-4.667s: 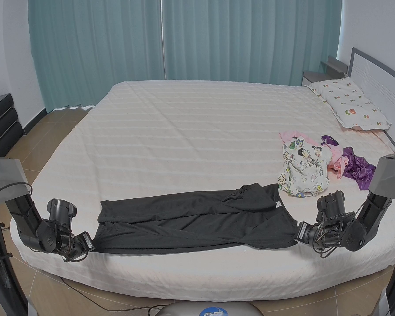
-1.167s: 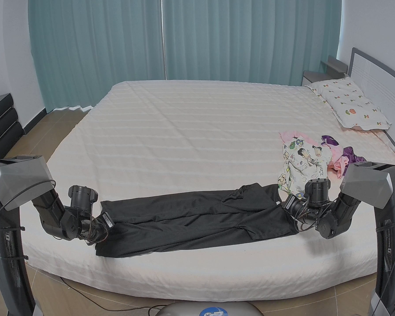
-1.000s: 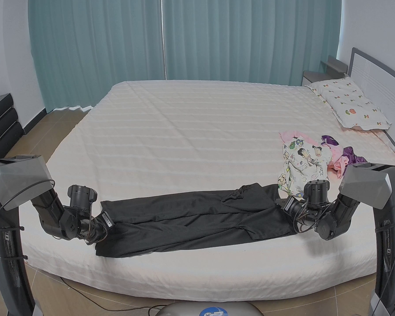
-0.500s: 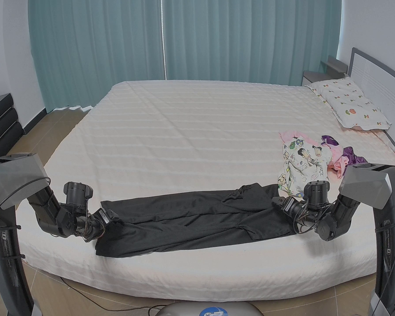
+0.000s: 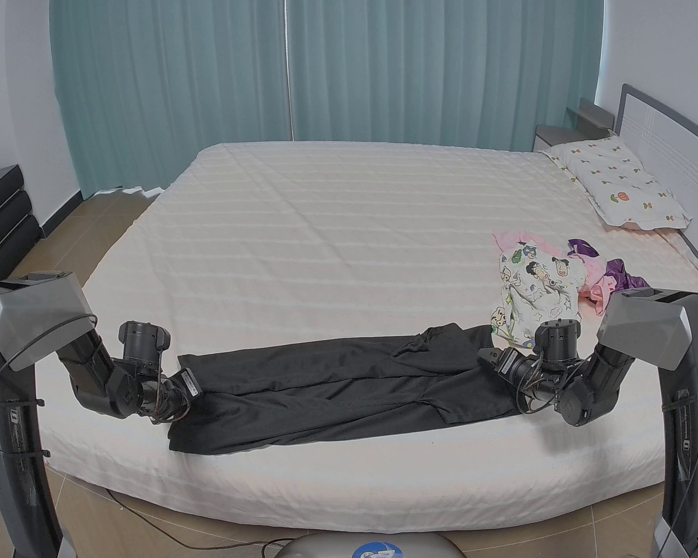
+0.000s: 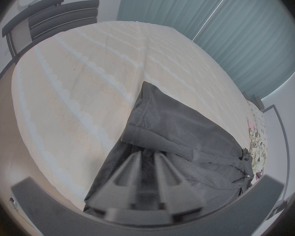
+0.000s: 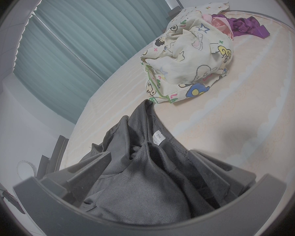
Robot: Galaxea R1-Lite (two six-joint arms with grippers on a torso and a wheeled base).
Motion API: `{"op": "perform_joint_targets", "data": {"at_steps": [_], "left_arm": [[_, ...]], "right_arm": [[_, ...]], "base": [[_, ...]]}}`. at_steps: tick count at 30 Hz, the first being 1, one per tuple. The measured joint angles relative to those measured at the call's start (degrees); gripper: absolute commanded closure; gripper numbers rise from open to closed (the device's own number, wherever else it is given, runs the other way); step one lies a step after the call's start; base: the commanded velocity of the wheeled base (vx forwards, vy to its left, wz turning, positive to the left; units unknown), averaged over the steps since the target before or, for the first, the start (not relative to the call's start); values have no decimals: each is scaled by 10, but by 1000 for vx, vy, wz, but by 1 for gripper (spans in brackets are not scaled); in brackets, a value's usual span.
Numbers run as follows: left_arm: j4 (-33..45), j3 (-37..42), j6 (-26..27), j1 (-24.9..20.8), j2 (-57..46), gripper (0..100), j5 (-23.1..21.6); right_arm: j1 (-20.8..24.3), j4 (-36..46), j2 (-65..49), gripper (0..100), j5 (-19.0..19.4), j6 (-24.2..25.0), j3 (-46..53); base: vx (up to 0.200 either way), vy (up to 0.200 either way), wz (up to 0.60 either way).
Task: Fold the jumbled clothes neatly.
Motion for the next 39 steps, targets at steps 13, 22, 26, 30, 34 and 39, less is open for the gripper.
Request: {"op": "perform_joint_targets", "data": {"at_steps": [13,22,26,30,34,39], "left_arm": [[0,1,-48,3,4,100,51],[0,9,-50,4,3,100,48],[0,10,-50,4,3,100,47],[0,11,-51,4,4,100,46],[-5,11,-52,4,4,100,48],[-31,15,-63,5,4,100,51]], "right_arm": [[0,0,-2,0,2,-4,10],[4,-35,0,0,22,-5,9],[7,-41,2,100,42,-12,15],[7,-40,6,100,44,-21,15],[7,-45,9,100,43,-21,13],[4,-77,10,100,40,-17,11]], "base": [[0,0,0],[0,0,0],[0,0,0],[0,0,0],[0,0,0],[0,0,0]]}}
